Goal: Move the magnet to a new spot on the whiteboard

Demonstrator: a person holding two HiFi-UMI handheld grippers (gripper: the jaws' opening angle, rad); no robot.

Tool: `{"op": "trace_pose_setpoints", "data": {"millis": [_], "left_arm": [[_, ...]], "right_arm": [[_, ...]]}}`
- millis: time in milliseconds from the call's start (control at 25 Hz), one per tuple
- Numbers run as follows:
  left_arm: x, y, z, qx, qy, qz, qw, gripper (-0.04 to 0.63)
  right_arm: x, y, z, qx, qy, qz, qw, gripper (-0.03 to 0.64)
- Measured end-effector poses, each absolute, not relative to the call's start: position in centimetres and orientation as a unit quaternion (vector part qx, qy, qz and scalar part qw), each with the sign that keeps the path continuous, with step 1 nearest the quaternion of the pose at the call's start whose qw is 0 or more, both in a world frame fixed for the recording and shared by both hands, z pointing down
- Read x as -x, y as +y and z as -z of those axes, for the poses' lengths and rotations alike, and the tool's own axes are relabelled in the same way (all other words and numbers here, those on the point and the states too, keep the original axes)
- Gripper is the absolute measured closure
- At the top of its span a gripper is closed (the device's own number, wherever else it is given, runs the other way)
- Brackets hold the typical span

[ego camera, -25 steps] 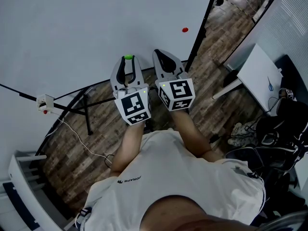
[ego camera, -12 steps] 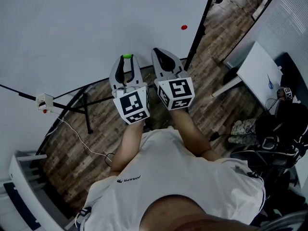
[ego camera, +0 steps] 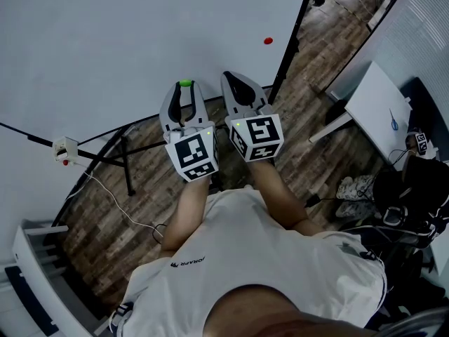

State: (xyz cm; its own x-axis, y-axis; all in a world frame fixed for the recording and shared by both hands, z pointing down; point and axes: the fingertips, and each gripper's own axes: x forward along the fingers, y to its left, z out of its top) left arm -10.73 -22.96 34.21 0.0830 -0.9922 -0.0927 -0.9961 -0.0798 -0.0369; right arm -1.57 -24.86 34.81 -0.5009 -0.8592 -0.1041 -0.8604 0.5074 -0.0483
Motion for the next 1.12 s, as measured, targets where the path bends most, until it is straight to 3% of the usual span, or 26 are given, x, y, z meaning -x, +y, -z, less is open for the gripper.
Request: {"op": "trace_pose_setpoints", "data": {"millis": [1120], "left_arm": [[11.6, -25.3, -35.0, 0.728, 0.685, -0.008, 0.041, 0.477]], "right_arm": [[1.4, -25.4, -34.9, 0.494, 0.867, -0.006, 0.056, 0.604]]}}
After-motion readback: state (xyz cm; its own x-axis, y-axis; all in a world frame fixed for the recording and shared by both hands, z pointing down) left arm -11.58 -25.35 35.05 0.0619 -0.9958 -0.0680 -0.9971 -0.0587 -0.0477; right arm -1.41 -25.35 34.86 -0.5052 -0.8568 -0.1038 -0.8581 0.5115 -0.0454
